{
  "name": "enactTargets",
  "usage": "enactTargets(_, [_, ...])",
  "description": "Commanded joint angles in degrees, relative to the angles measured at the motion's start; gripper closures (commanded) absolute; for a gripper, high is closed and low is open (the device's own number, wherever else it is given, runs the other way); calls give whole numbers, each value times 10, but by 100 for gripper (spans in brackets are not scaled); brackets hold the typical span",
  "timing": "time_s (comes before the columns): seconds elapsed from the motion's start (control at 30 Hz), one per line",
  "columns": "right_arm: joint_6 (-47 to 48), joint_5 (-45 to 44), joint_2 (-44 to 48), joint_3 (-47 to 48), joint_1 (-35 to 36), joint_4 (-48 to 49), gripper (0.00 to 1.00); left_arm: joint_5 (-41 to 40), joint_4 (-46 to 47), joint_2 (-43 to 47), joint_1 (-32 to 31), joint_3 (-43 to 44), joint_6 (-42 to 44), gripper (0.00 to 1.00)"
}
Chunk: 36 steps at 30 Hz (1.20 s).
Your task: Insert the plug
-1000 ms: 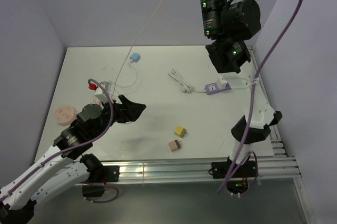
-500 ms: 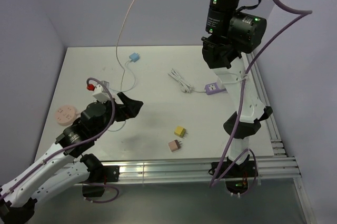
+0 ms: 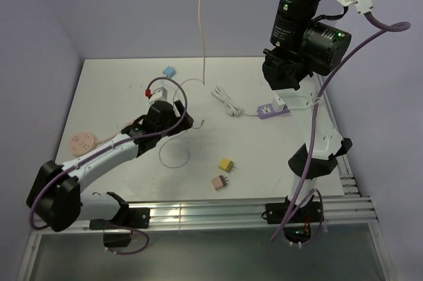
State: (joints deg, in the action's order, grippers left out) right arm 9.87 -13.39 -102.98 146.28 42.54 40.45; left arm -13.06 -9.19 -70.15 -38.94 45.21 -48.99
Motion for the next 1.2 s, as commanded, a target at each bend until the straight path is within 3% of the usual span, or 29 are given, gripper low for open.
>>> enactTargets(0.0, [9,10,38,-26,-5,-11,100,22,58,-53,44,67,-11,15])
enactTargets(0.1, [26,12,66,-47,-5,-58,100,1,54,-92,61,108,7,13])
enactTargets(0.2, [38,6,95,-100,-5,-82,100,45,22,-147,97,157,21,16])
enactTargets(0.4, [40,-8,125,-142,-4,-96,100,45,23,-170,144,148,7,18])
enactTargets(0.57, [59,-15,110,-94,-4,-122,100,86,116,-110,149,49,-6,14])
enactTargets(0.73, [54,-16,136,-148,-5,-100,100,80,121,-107,153,41,-6,12])
enactTargets(0.93, [76,-29,109,-108,-4,-123,100,141,187,-50,154,-31,24,18])
enactTargets(1.07, [79,-34,117,-129,-5,-118,100,139,202,-3,154,-82,20,20])
enactTargets(1.17, [74,-37,124,-138,-5,-124,100,116,205,45,154,-103,7,11])
